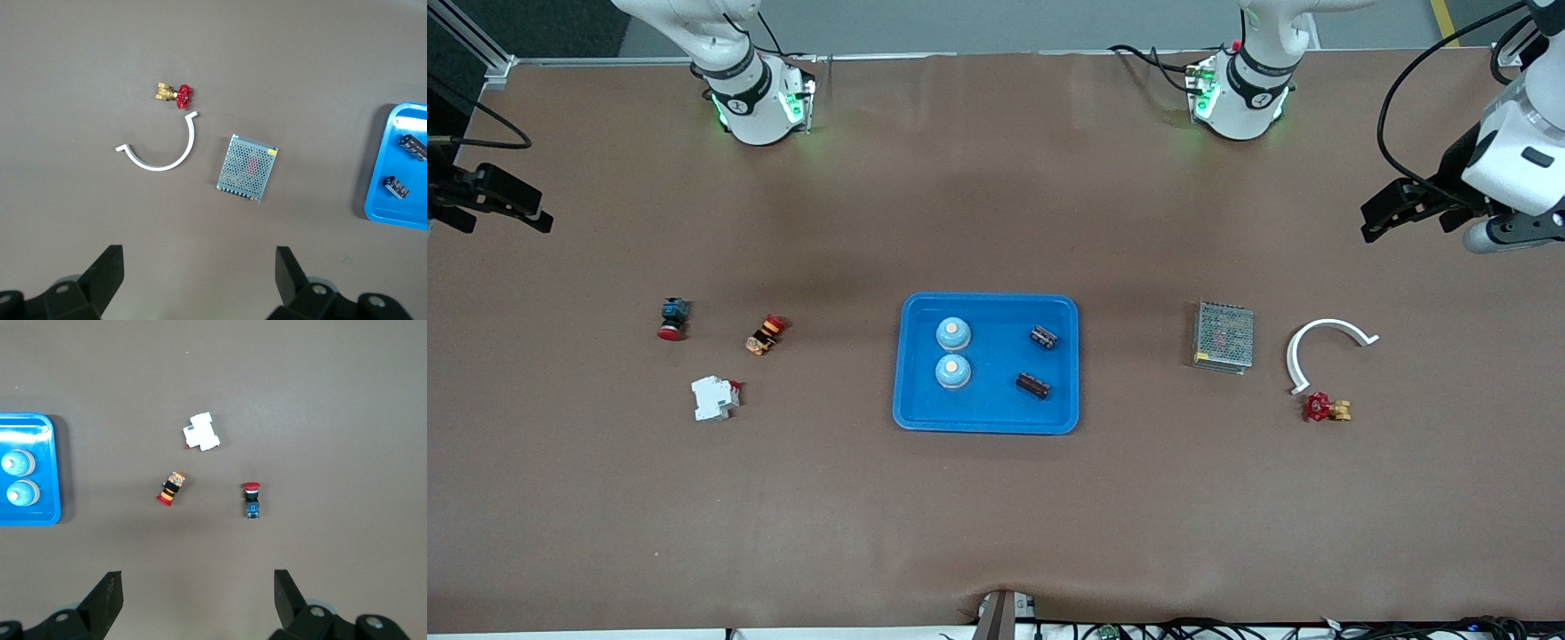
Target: Place electrolytic capacitor and blue bell in tray
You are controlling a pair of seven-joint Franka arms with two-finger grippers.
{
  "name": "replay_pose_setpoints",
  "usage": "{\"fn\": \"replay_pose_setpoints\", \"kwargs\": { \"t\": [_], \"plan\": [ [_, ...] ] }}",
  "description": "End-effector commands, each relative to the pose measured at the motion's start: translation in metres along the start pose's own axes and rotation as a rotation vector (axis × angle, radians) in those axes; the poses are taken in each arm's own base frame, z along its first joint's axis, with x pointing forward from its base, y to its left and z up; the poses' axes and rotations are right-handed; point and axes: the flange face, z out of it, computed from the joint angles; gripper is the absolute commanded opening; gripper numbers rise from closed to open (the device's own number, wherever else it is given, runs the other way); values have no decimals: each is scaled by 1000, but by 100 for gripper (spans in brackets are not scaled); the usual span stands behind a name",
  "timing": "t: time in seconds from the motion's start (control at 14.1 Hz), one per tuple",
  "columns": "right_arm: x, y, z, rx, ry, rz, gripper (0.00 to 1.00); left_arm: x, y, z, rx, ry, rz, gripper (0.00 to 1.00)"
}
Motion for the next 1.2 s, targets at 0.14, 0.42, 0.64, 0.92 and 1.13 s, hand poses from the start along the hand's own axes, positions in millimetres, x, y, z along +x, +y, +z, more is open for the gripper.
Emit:
{"fn": "replay_pose_setpoints", "kwargs": {
  "t": [0.14, 0.42, 0.64, 0.92, 1.13],
  "plan": [
    [0, 1, 3, -11, -7, -10, 100, -9, 2, -25, -14, 7, 16, 100],
    [7, 3, 5, -14, 1, -10, 100, -8, 3, -25, -6, -5, 19, 100],
    [8, 5, 3, -43, 10, -9, 100, -5, 5, -22, -4, -13, 21, 100],
    [7, 9, 6, -44, 14, -2, 100, -4, 6, -21, -4, -14, 22, 100],
    [9, 9, 8, -45, 31, -2, 100, -4, 6, -22, -3, -11, 24, 100]
  ]
}}
